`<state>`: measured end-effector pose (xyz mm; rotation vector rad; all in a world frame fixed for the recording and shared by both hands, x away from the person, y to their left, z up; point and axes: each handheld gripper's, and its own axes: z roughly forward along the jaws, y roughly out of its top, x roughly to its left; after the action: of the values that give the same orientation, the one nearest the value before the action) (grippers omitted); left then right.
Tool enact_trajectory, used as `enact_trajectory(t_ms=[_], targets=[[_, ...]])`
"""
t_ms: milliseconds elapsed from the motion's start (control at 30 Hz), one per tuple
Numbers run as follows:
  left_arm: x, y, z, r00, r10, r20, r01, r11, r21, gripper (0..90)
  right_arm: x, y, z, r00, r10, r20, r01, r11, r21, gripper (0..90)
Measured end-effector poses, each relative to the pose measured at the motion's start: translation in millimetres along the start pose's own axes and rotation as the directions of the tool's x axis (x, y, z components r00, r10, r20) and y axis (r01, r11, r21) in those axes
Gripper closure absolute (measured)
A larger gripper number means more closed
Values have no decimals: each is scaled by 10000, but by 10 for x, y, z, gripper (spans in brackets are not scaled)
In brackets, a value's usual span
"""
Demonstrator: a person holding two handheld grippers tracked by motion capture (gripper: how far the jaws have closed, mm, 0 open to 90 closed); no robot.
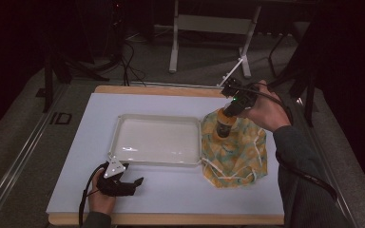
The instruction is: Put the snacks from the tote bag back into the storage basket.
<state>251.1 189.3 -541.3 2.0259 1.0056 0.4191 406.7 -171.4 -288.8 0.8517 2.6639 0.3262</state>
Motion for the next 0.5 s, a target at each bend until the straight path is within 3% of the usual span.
enact_trajectory(t_ms=[500], targets=[[-1, 0, -2, 10000, -2, -22, 2, 10000, -14, 203, 132, 105, -63, 9995, -290, -124, 287, 9993, -240, 587]])
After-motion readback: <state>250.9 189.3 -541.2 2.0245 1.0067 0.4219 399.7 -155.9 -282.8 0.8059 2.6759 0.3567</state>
